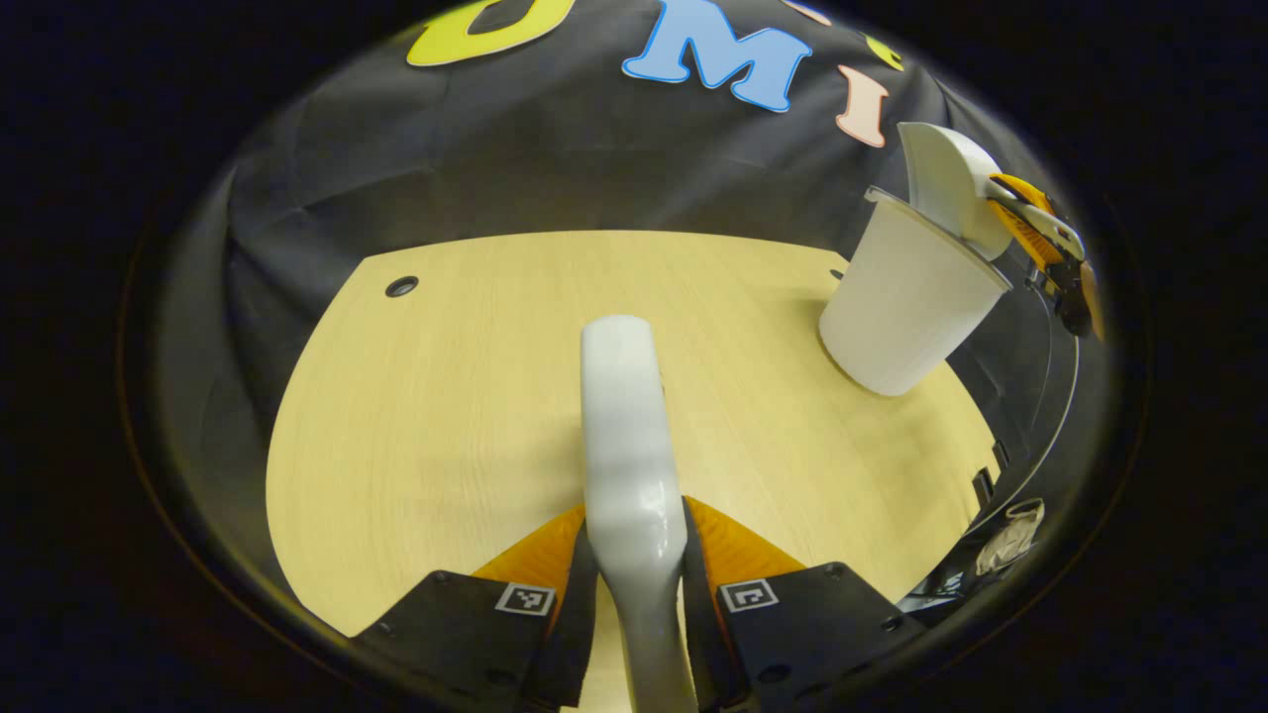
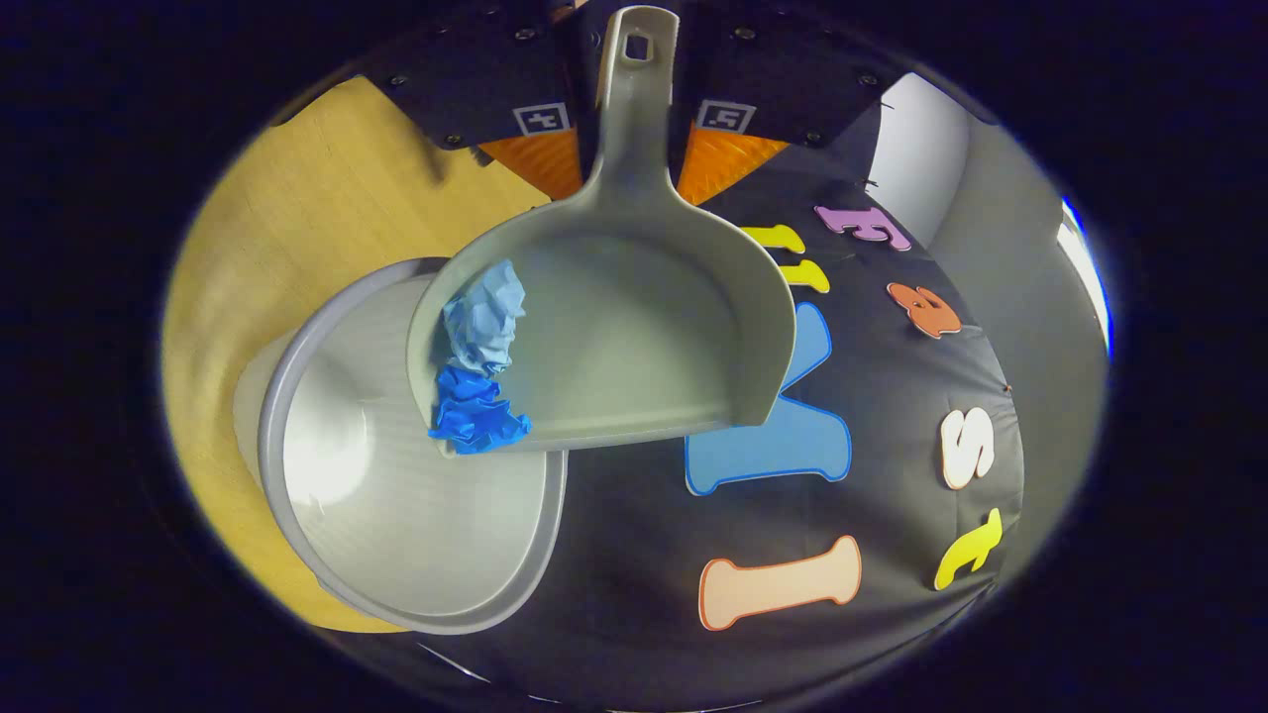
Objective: Pick up the small broom and dustpan from the desktop, sweep the trash into the dustpan with the broom, and then empty the trash into the garbage bin.
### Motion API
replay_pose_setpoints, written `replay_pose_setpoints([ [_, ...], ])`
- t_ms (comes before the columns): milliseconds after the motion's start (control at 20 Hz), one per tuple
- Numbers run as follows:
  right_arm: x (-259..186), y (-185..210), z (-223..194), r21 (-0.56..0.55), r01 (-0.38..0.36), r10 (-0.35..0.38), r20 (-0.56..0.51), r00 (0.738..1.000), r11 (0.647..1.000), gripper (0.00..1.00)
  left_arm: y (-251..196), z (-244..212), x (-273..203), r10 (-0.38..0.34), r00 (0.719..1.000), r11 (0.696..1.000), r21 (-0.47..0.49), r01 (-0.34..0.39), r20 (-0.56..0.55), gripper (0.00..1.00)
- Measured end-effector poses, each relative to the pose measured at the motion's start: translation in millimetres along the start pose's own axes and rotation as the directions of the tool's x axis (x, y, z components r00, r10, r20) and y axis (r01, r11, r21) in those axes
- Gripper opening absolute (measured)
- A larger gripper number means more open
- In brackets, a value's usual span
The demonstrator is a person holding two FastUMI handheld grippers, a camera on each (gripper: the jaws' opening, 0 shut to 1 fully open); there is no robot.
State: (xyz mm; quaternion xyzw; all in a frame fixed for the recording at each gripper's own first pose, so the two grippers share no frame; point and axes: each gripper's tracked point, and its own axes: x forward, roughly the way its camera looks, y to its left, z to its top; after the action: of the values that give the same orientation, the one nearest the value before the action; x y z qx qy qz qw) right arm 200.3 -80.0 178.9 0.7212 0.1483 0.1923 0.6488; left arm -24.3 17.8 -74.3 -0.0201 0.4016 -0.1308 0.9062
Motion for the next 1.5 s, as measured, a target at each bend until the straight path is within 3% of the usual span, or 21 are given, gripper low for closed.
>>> replay_pose_setpoints([
  [450, -12.8, 3.6, 11.3, 0.068, -0.058, 0.063, -0.068, 0.996, 0.996, 0.32, -23.6, -9.5, -18.6, 0.05, 0.999, 0.996, -0.072, -0.049, 0.018, 0.46],
  [700, -20.5, 1.6, -7.1, -0.099, -0.014, 0.006, -0.085, 0.996, 0.995, 0.32, -22.8, -15.1, -20.1, 0.071, 0.997, 0.992, -0.111, -0.067, 0.037, 0.46],
  [900, -32.6, -6.5, -37.2, -0.274, 0.035, -0.052, -0.054, 0.997, 0.961, 0.32, -16.6, -31.6, -24.3, 0.072, 0.997, 0.991, -0.118, -0.07, 0.015, 0.46],
  [1000, -37.4, -16.6, -58.4, -0.383, 0.081, -0.1, -0.032, 0.994, 0.92, 0.32, -8.8, -41.2, -27.3, 0.073, 0.997, 0.988, -0.135, -0.073, -0.002, 0.46],
  [1100, -40.4, -28.0, -79.5, -0.497, 0.133, -0.156, -0.004, 0.988, 0.857, 0.32, -0.4, -47.8, -29.8, 0.074, 0.997, 0.988, -0.135, -0.075, -0.012, 0.46],
  [1300, -40.1, -55.2, -119.9, -0.673, 0.236, -0.259, 0.069, 0.963, 0.701, 0.32, 15.6, -57.2, -31.4, 0.08, 0.996, 0.992, -0.091, -0.083, -0.037, 0.48],
  [1350, -41.1, -65.1, -125.9, -0.703, 0.264, -0.288, 0.087, 0.954, 0.66, 0.32, 17.9, -58.9, -31.0, 0.078, 0.996, 0.993, -0.088, -0.082, -0.047, 0.44],
  [1500, -41.6, -95.4, -142.6, -0.766, 0.342, -0.379, 0.139, 0.915, 0.544, 0.32, 21.6, -62.1, -28.2, 0.064, 0.996, 0.993, -0.097, -0.07, -0.062, 0.44],
])
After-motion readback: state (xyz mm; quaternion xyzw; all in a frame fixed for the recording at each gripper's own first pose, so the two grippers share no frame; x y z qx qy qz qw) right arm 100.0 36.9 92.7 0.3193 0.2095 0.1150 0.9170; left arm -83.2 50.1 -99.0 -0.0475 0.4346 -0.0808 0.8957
